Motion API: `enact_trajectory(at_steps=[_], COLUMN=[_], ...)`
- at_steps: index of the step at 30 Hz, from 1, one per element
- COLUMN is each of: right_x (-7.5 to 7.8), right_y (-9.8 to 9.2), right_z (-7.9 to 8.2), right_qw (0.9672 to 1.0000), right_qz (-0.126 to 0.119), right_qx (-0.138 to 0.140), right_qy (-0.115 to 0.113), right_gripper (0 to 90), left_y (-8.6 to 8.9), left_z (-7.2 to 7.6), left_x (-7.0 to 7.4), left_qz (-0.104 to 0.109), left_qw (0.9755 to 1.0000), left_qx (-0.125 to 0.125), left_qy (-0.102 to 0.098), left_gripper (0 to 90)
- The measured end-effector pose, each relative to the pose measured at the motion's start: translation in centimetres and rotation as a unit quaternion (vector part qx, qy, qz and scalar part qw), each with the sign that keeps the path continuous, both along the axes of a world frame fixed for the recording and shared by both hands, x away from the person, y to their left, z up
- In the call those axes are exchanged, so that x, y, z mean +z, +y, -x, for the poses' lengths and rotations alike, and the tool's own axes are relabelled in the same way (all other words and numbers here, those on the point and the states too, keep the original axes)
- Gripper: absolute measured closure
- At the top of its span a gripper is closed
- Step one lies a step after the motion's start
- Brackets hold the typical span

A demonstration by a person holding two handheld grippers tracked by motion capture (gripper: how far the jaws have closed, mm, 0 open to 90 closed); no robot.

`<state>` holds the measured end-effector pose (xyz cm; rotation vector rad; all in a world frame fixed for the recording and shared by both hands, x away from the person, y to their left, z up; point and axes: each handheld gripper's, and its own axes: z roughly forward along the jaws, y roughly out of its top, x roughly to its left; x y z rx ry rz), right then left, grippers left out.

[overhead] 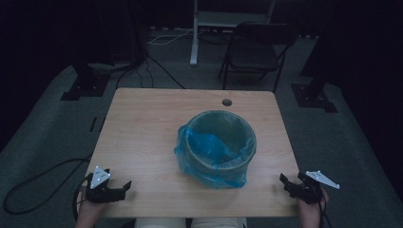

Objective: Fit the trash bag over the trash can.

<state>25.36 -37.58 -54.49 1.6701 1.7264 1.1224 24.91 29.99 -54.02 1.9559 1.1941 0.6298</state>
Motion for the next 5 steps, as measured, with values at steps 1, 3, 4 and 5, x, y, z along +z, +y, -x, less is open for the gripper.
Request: enact_trajectory(at_steps=[1, 3, 4, 5], right_x=[-0.05, -0.17, -0.21, -0.23], right_y=[-0.05, -0.1, -0.13, -0.16], right_z=[0.01, 0.04, 0.06, 0.08], right_qw=[1.0, 1.0, 1.0, 1.0], right_qz=[0.0, 0.002, 0.001, 0.0], right_qx=[-0.003, -0.01, -0.01, -0.009], right_qy=[0.0, -0.001, -0.001, -0.002], right_gripper=[15.1, 15.1, 15.1, 15.1], left_y=[-0.11, -0.23, -0.25, -0.26], left_z=[-0.03, -0.08, -0.09, -0.09], left_x=[-0.07, -0.11, -0.12, -0.11], left_qz=[-0.002, -0.005, -0.004, -0.004], left_qw=[1.0, 1.0, 1.0, 1.0], left_qx=[-0.001, -0.004, -0.004, -0.004], left_qy=[0.0, 0.002, 0.002, 0.001], left_gripper=[0.0, 0.0, 0.0, 0.0])
